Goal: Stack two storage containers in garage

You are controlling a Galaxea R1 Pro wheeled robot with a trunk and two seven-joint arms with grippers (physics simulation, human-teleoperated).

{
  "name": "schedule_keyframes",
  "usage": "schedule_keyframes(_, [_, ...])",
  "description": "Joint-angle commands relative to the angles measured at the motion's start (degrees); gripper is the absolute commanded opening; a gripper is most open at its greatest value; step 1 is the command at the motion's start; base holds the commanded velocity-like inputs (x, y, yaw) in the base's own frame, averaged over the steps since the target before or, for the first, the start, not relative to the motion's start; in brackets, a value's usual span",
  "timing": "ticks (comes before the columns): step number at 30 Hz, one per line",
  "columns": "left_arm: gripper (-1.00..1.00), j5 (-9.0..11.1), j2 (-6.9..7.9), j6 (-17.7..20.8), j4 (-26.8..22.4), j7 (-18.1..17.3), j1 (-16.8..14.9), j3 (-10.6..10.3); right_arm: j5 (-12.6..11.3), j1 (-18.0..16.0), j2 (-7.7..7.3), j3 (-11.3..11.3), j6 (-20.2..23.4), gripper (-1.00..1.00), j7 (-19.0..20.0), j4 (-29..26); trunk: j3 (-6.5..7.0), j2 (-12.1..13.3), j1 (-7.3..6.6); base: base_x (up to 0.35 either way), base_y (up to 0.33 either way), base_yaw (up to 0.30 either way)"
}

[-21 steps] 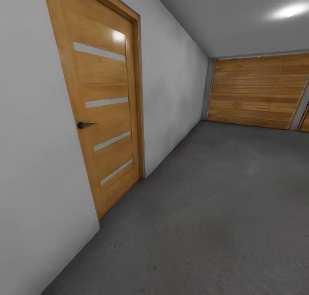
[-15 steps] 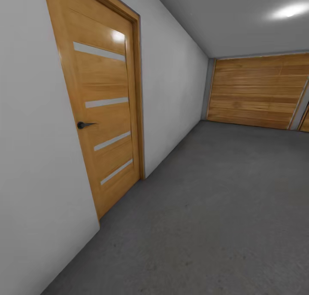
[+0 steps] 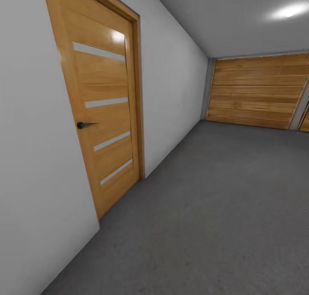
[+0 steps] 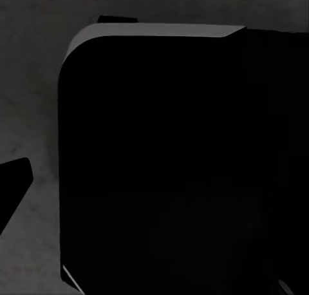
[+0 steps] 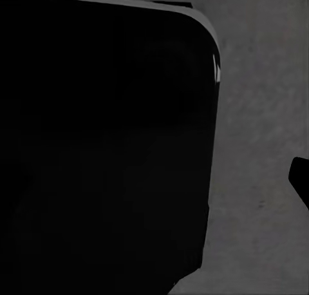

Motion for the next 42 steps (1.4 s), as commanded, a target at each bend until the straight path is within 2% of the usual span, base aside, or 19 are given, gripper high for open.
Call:
schedule_keyframes(1, [1.0,0.3,-0.01,-0.2,0.0,0.0,0.0,0.1,0.1,0.0,0.02,-0.1,-0.5,1.0,0.0,0.0,-0.05,0.0,0.0,0.0,0.0,-0.128])
schedule_keyframes(33, [1.0,0.4,-0.01,-0.1,0.0,0.0,0.0,0.1,0.3,0.0,0.07,0.0,-1.5,1.0,0.0,0.0,-0.05,0.0,0.0,0.0,0.0,-0.235])
schedule_keyframes(42, [1.0,0.6,-0.01,0.2,0.0,0.0,0.0,0.0,0.4,0.0,-0.07,0.2,-1.4,1.0,0.1,0.0,-0.05,0.0,0.0,0.097,0.0,-0.049])
